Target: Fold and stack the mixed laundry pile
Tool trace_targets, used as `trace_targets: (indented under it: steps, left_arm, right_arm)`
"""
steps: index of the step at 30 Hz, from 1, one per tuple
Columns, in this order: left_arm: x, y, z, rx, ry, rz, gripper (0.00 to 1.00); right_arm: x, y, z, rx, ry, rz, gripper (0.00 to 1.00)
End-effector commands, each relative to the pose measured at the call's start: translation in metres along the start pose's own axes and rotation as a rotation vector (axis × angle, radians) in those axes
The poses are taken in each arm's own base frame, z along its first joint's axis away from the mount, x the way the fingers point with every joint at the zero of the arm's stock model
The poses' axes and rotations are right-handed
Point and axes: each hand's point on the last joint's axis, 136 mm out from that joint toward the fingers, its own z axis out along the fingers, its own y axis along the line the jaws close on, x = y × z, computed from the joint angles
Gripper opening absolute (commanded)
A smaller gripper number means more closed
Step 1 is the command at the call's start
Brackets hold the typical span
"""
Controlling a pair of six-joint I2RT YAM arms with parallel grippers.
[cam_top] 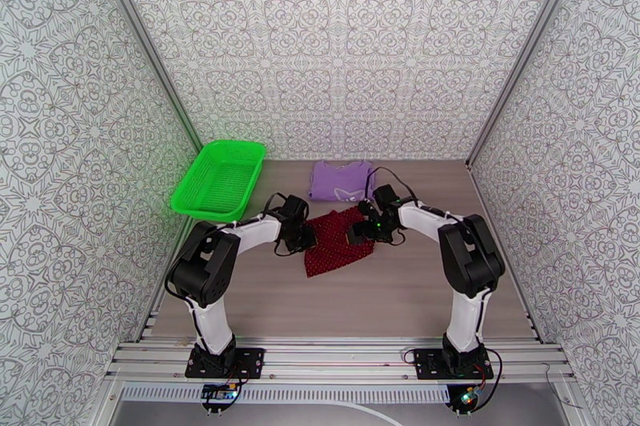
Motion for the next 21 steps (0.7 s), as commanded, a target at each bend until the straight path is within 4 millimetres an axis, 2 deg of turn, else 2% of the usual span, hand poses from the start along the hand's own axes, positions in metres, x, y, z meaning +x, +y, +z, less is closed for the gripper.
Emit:
trace_targets:
  steps: [1, 3, 8, 16, 18, 19, 20, 21]
  left_arm:
    - [0.001, 0.02, 0.012, -0.085, 0.005, 0.012, 0.0]
    - [0.0, 0.019, 0.012, -0.08, 0.003, 0.01, 0.0]
    - [-0.002, 0.014, 0.015, -0.067, -0.001, 0.007, 0.0]
    - [-0.011, -0.005, 0.016, -0.033, -0.024, 0.013, 0.0]
    - [-0.013, -0.01, 0.017, -0.029, -0.028, 0.018, 0.0]
    - [-0.014, -0.013, 0.017, -0.026, -0.031, 0.022, 0.0]
    - [-0.014, -0.014, 0.017, -0.026, -0.032, 0.024, 0.0]
    - [-0.014, -0.015, 0.017, -0.026, -0.035, 0.027, 0.0]
  right_arm:
    - [0.006, -0.001, 0.029, -0.036, 0.04, 0.021, 0.99]
    - [0.01, 0.001, 0.035, -0.04, 0.051, 0.021, 0.96]
    - [0.013, 0.008, 0.038, -0.053, 0.052, 0.023, 0.74]
    - [0.01, 0.024, 0.027, -0.089, 0.03, 0.008, 0.58]
    - [0.008, 0.024, 0.025, -0.084, 0.021, 0.009, 0.46]
    - [0.008, 0.023, 0.024, -0.077, 0.019, 0.01, 0.35]
    - [0.007, 0.022, 0.023, -0.067, 0.013, 0.015, 0.16]
    - [0.006, 0.02, 0.021, -0.048, 0.007, 0.019, 0.03]
